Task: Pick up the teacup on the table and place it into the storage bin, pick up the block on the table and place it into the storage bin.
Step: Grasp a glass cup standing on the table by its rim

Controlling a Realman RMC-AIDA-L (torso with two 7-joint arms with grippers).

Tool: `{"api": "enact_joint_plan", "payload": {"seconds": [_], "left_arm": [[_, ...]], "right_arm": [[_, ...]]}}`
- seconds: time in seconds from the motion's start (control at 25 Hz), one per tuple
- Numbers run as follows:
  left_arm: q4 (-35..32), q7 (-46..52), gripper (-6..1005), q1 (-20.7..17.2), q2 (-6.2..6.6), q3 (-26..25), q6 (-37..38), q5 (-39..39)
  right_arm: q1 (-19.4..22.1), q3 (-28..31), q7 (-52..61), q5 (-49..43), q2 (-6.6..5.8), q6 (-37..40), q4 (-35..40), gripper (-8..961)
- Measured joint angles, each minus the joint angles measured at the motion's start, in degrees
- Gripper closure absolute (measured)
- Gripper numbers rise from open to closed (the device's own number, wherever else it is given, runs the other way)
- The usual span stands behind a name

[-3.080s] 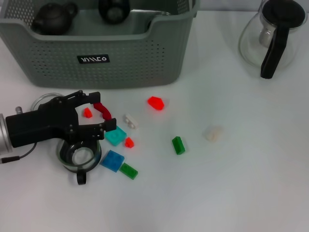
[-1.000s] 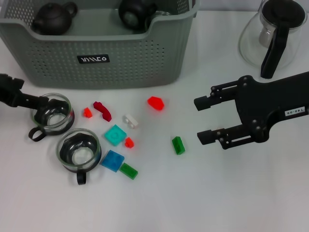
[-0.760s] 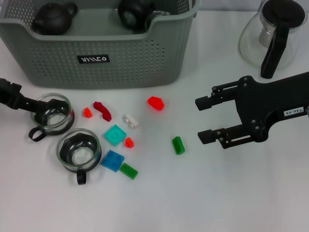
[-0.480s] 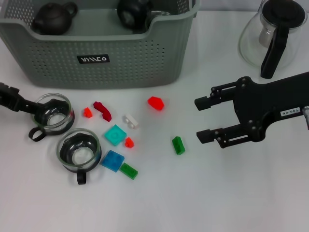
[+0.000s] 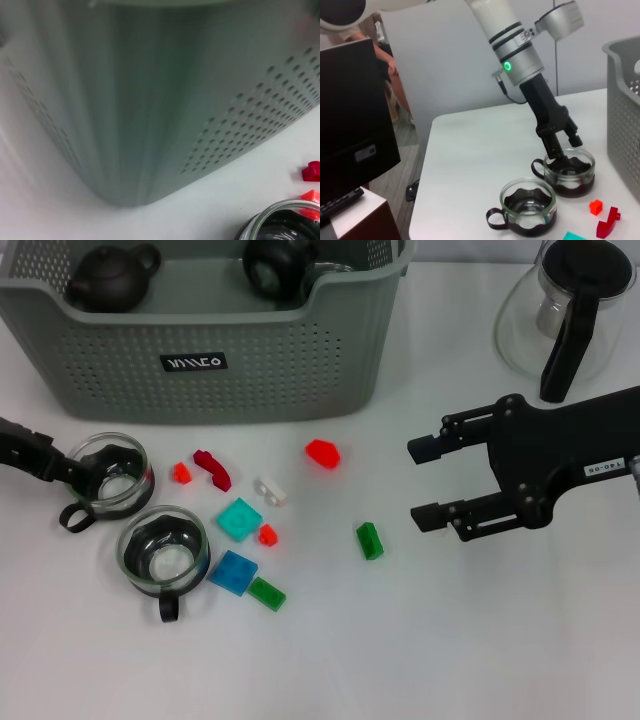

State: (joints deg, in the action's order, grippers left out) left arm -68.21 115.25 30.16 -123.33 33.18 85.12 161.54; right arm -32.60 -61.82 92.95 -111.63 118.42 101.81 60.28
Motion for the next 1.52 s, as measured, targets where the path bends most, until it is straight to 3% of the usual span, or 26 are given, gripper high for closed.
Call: {"api": "enact_joint_plan", "payload": {"seconds": [0.44, 0.76, 1.24, 1.52], "left_arm": [[0.81, 1.39, 52, 0.72, 0.03, 1.69, -0.64, 0.43], [2.44, 2.34, 92, 0.74, 0.02, 3.05, -1.64, 0.80], [2.91, 2.43, 187, 0.82, 0.07, 3.09, -1.70, 0.81], [3.84, 3.72, 243, 1.14, 0.25, 5.70, -1.66, 2.01]], "right_arm": [[-2.53, -0.36, -3.31, -2.59, 0.57, -0.02, -4.68, 226], [-4.71, -1.62, -5.21, -5.83, 1.73, -2.76, -7.67, 227], [-5.28, -3.50, -5.22, -6.06, 1.73, -5.35, -8.86, 226], [-5.29, -3.48, -5.22, -6.05, 1.72, -5.51, -8.87, 235]]}}
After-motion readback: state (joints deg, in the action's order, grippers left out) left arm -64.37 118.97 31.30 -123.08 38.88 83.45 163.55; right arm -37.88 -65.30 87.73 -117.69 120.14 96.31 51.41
